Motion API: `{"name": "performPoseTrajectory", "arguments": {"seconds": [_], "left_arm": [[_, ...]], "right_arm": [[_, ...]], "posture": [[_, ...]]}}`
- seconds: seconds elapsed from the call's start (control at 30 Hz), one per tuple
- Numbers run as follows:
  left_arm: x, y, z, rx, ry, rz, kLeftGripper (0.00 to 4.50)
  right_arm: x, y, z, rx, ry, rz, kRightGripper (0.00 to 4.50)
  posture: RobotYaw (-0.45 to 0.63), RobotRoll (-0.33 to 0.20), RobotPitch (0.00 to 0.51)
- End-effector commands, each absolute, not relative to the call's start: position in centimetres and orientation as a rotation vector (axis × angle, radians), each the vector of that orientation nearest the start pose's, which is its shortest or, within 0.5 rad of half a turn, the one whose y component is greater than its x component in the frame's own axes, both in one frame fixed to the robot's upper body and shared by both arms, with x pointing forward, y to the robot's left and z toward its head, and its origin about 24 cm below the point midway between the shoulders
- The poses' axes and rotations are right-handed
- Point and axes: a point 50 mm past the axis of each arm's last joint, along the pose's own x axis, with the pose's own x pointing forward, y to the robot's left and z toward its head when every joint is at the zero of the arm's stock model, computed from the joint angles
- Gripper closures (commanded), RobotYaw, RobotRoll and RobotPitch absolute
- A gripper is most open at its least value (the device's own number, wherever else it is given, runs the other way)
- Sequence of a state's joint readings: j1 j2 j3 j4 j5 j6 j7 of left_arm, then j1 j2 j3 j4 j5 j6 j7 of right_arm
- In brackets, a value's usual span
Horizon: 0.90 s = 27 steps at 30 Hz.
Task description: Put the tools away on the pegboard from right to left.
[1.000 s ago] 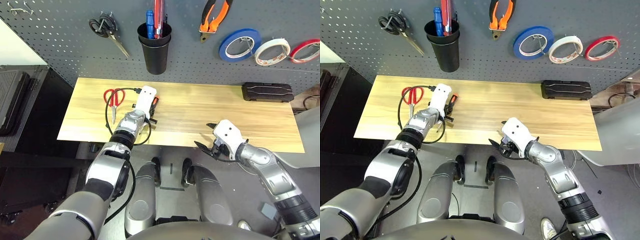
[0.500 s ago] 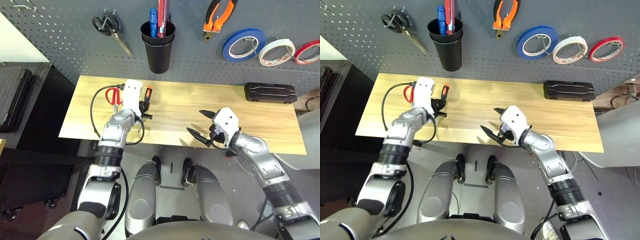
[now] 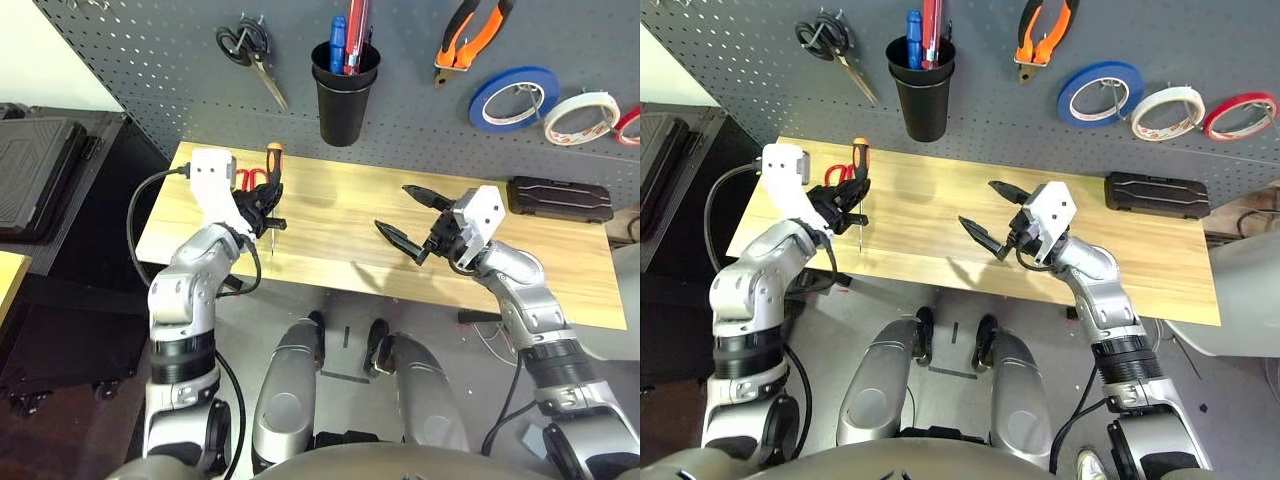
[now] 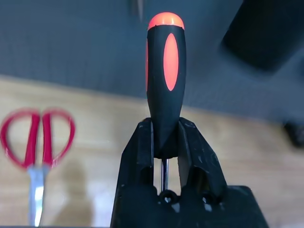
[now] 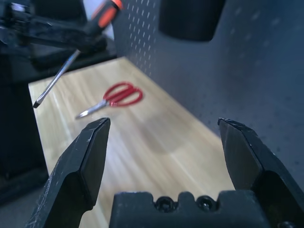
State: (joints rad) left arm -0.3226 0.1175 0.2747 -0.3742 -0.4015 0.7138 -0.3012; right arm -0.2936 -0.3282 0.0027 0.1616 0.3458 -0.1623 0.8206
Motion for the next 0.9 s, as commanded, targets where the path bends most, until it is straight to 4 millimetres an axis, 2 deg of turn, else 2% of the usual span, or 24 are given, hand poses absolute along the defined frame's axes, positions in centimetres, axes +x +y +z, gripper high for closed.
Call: {"name": "performPoseTrajectory", "arguments": {"seconds": [0.03,0.23,0.3,0.5,0.63,0.9], "left_arm": [[27.1,17.3,18.4,-0.321,-0.239,-0.354,3.96],[26.8,17.5,21.4,-0.386,-0.384,-0.346,3.96],[26.9,17.5,23.2,-0.387,-0.456,-0.347,3.96],[27.4,17.1,26.3,-0.393,-0.567,-0.359,3.96],[27.8,16.9,27.4,-0.389,-0.602,-0.370,3.96],[28.7,15.9,28.3,-0.405,-0.623,-0.406,3.96]], "right_arm": [[28.9,-17.8,11.6,-0.040,-0.351,0.826,0.00],[29.3,-18.8,13.2,0.001,-0.442,0.813,0.00],[29.5,-19.3,13.8,0.009,-0.464,0.815,0.00],[29.2,-20.3,14.5,0.010,-0.515,0.824,0.00],[29.1,-21.1,14.8,-0.002,-0.537,0.810,0.00],[29.3,-21.8,15.9,-0.013,-0.597,0.786,0.00]], "posture": [[0.30,0.000,0.217],[0.30,0.000,0.212],[0.30,0.000,0.208],[0.28,0.000,0.199],[0.27,0.000,0.194],[0.25,0.000,0.189]]}}
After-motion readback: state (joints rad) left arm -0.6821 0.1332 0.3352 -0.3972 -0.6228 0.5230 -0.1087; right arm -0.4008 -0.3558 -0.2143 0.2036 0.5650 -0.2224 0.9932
